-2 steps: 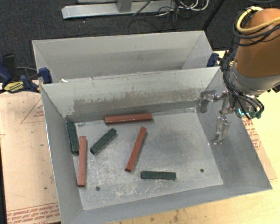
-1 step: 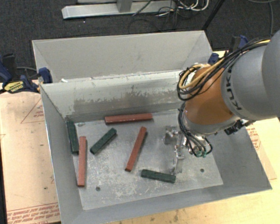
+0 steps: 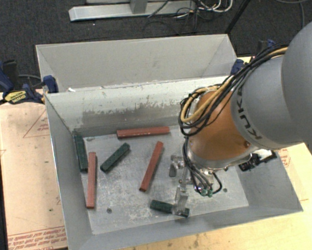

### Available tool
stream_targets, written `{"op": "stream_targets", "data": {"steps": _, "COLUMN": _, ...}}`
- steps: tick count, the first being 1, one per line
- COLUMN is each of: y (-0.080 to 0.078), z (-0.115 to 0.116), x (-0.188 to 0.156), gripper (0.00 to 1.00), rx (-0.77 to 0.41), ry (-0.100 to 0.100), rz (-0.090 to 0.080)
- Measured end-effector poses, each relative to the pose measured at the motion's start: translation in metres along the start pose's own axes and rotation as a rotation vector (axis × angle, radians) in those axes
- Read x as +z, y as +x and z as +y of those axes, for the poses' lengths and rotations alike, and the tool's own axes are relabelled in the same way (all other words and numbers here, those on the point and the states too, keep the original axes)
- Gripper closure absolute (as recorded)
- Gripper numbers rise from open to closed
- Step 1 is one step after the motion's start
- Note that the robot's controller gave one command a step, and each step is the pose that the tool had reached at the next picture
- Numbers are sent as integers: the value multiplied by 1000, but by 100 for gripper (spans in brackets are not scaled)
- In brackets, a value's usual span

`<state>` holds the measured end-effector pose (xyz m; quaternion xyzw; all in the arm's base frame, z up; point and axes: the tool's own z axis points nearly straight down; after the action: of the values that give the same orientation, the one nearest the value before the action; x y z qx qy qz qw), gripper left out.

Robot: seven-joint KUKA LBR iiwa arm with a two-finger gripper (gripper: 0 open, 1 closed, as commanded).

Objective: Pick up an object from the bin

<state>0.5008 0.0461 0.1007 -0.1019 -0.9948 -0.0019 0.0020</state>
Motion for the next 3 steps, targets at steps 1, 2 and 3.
{"op": "stream_targets", "data": {"steps": 1, "y": -1, "z": 24, "x": -28, "gripper": 0, "rx": -1, "ry": 0, "rz": -8}}
{"op": "stream_targets", "data": {"steps": 2, "y": -83, "z": 57, "x": 32, "gripper": 0, "rx": -72, "ry": 1, "rz": -11}}
{"op": "stream_targets", "data": {"steps": 3, "y": -84, "z": 58, "x": 31, "gripper": 0, "rx": -74, "ry": 2, "rz": -9}}
